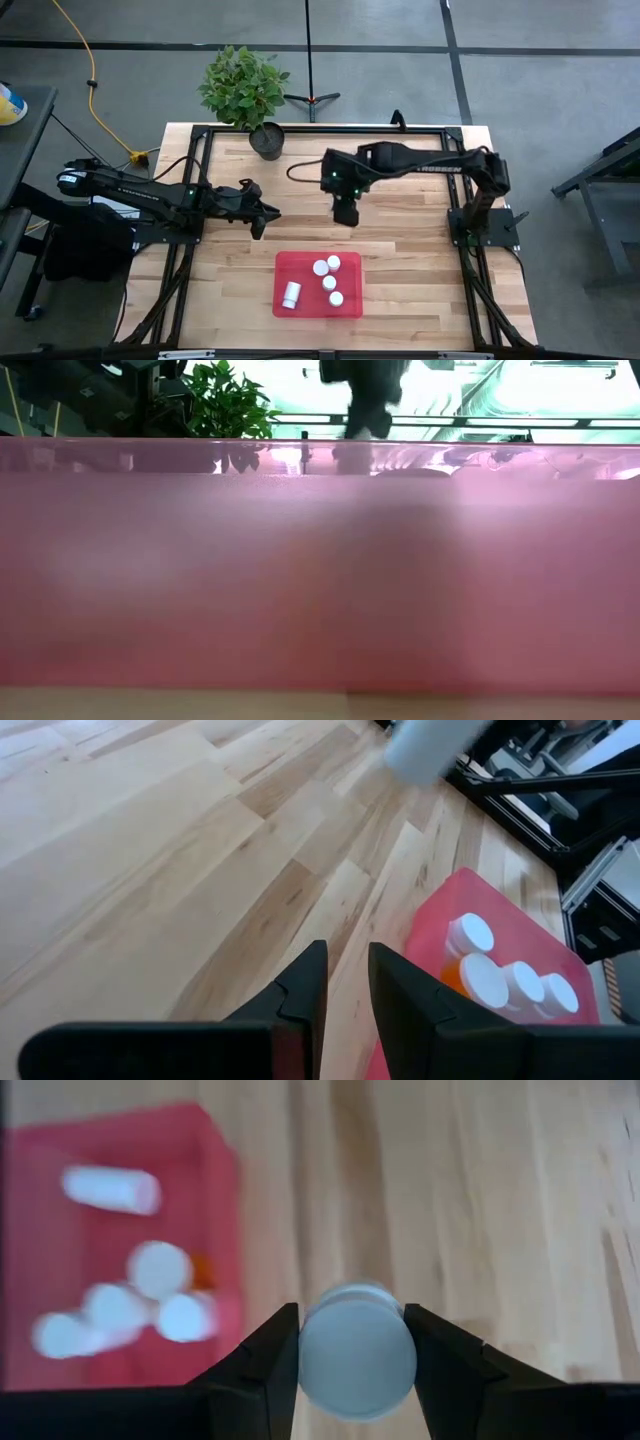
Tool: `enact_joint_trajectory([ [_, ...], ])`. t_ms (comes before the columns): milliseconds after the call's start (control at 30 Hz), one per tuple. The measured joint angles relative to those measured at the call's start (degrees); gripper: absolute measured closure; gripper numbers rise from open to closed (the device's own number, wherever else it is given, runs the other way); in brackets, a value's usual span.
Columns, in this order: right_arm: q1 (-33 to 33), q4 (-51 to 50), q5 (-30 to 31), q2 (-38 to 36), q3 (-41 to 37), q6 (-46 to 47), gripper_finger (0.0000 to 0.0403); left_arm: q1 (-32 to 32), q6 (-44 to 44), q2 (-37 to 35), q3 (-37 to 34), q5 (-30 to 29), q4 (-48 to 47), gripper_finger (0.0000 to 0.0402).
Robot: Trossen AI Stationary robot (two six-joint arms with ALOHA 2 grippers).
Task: Pick and place pill bottles into a basket
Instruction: Put the white pill bottle into the red bin
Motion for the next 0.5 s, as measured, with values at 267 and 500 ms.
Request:
enact_joint_trajectory([
  [267,8.3,1.0,1.6,0.0,4.1,6.3,0.0257,0.0,0.3,0.0,0.0,0.6,0.0,0.0291],
  [500,14.9,4.8,4.2,0.2,3.0,12.9,0.0257,0.0,0.6,0.0,0.0,1.3,0.0,0.0291],
])
